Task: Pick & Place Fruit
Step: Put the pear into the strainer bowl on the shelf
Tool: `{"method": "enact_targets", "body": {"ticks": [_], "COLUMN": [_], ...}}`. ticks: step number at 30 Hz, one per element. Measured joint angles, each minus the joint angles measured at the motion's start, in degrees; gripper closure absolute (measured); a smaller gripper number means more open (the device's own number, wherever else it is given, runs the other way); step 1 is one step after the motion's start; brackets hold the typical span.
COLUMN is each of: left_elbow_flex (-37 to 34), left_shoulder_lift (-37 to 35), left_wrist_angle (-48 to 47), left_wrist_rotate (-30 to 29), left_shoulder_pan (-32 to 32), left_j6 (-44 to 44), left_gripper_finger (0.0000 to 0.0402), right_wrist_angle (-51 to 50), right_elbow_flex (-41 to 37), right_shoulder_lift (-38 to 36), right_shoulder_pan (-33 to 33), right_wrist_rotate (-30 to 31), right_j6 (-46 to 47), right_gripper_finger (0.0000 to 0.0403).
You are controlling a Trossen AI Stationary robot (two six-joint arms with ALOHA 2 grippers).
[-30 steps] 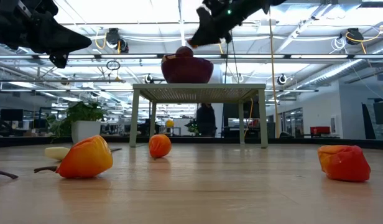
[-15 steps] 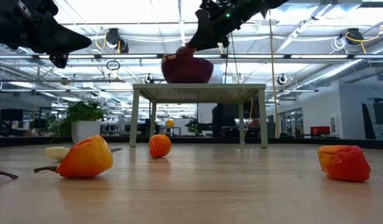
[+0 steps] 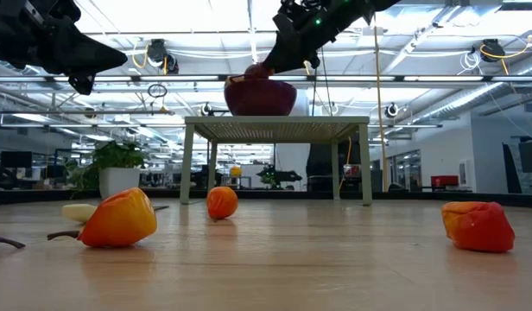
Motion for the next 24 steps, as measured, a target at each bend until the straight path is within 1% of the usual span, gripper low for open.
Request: {"method": "enact_targets", "body": {"ticks": [2,6,24], "left_elbow_flex": [0.0,0.0,0.0], "left_shoulder_lift": [0.0,0.0,-0.01], "left_wrist_angle": [0.0,0.0,-0.01], "left_wrist_rotate": [0.0,-0.02,-0.43], "left_shoulder_pan": [-0.02,-0.02,-0.01], "left_j6": [-0.02,-0.17,-1.01], "left_gripper_finger": [0.038,0.038,0.038], "right_wrist_angle": [0.04,0.0,0.91], "right_elbow_flex": [0.0,-0.09,-0.02], "right_shoulder_lift": [0.29,1.16,0.96], "right_shoulder_pan": [0.0,-0.16,-0.61], "right_wrist_rotate": [-1.0,-1.0,-0.95], "right_j6": [-0.05,-0.02,-1.46], "right_gripper_finger": [0.0271,0.0271,0.027]}}
